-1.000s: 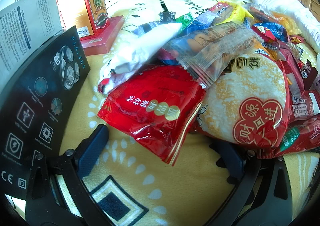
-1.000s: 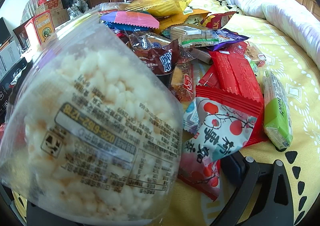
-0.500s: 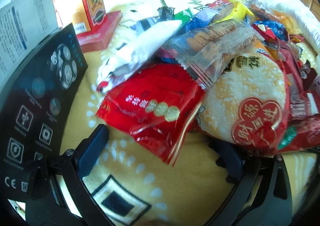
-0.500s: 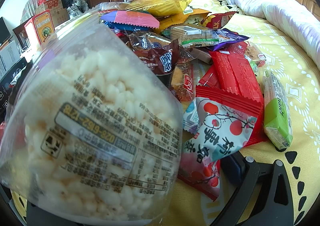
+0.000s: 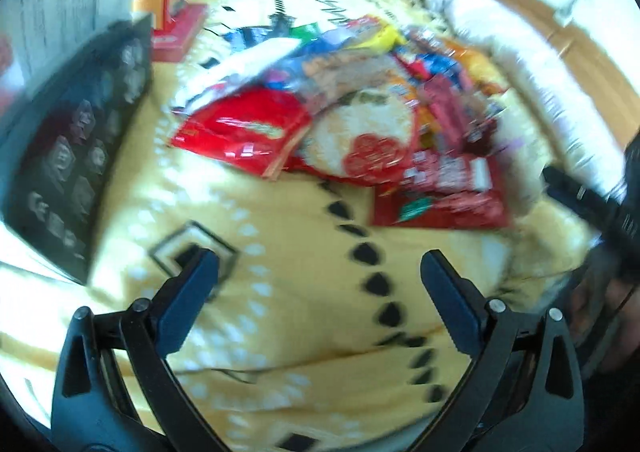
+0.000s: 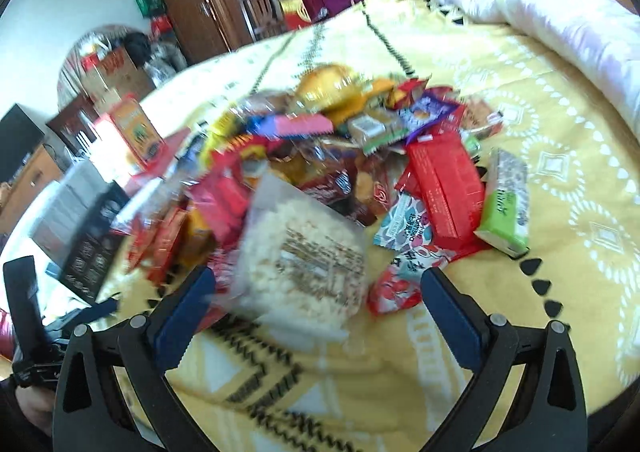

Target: Organize snacks

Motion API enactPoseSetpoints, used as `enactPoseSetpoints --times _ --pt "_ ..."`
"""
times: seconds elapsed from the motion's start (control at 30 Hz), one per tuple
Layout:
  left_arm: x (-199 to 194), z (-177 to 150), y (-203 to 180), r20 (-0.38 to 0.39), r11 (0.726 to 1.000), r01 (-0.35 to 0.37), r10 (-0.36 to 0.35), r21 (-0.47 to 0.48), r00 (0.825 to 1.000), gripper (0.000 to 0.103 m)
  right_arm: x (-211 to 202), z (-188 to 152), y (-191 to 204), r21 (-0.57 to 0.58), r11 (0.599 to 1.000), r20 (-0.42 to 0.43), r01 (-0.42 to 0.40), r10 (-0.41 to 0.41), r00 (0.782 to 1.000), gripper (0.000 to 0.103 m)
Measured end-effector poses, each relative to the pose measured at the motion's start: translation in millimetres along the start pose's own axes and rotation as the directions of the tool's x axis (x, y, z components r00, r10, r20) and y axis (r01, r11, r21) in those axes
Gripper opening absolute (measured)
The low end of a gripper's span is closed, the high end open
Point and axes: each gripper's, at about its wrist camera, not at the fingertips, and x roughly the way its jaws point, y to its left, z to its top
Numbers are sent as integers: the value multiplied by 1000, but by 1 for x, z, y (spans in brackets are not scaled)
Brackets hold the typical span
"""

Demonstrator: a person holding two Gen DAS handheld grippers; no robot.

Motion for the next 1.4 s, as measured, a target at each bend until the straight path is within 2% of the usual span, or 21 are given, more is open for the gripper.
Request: enactPoseSetpoints --times 0.07,0.13,0.2,0.33,0.37,0.43,0.47,0.5,0.57,0.63,0.67,0.73,0.87,0.97,1.07,1.17,1.2,1.23,1.3,1.33,1.4 --pt "7 12 -1 -35 994 85 -88 -70 996 99 -10 -8 3 12 1000 5 -19 19 1000 103" --pt "15 22 2 -39 974 146 -155 -172 987 99 -18 -13 6 16 999 3 -33 33 999 103" --pt "27 29 -1 -49 958 156 -173 -241 984 99 -20 -11 11 7 999 -2 -38 38 999 103" --pt "51 44 -8 -55 936 179 -205 -304 977 99 -18 -19 13 2 998 -30 -60 60 998 103" --pt "56 47 -7 -57 926 184 -214 -330 975 97 -16 -20 13 4 998 -38 -65 65 997 103" --pt "58 51 -2 -48 912 183 -215 -367 976 87 -15 -22 13 9 997 -50 -76 76 996 103" --pt "54 50 0 -45 914 175 -205 -367 978 75 -17 -22 13 9 997 -52 -82 82 995 103" --pt "50 51 3 -37 917 165 -191 -363 981 69 -18 -22 14 7 996 -49 -84 84 995 103" --pt "30 49 9 15 928 146 -150 -343 989 71 -21 -21 17 -7 996 -34 -88 88 996 103" --pt "17 47 12 56 944 88 -73 -318 996 72 -22 -18 19 -21 996 -25 -92 91 996 103" --pt "12 43 12 58 951 51 -35 -306 998 70 -20 -16 18 -16 995 -27 -96 95 995 103" --pt "11 37 7 37 959 36 -26 -282 999 70 -15 -12 14 10 995 -29 -99 99 995 103" --pt "8 17 -1 5 971 67 -67 -228 998 71 2 1 -6 123 987 -30 -108 113 993 103" --pt "8 10 -17 -20 980 113 -118 -166 993 71 23 12 -18 201 968 -62 -153 169 984 103" --pt "12 8 -28 -55 974 187 -195 -129 979 71 42 20 -25 235 958 -73 -161 183 980 103" --pt "22 8 -34 -104 952 255 -274 -168 956 71 54 29 -22 198 969 -100 -152 174 980 102" --pt "25 8 -37 -112 947 268 -289 -175 951 71 56 30 -19 173 975 -113 -143 163 980 93" --pt "29 8 -41 -120 943 280 -304 -182 945 71 56 31 -16 146 977 -123 -158 176 977 77" --pt "35 8 -47 -134 934 298 -326 -196 936 71 52 30 -16 152 963 -127 -222 242 962 56" --pt "36 7 -47 -138 930 303 -335 -209 932 71 48 29 -13 134 966 -120 -221 238 964 51" --pt "38 8 -48 -138 936 288 -319 -204 938 71 36 27 -9 90 972 -98 -216 224 970 43"
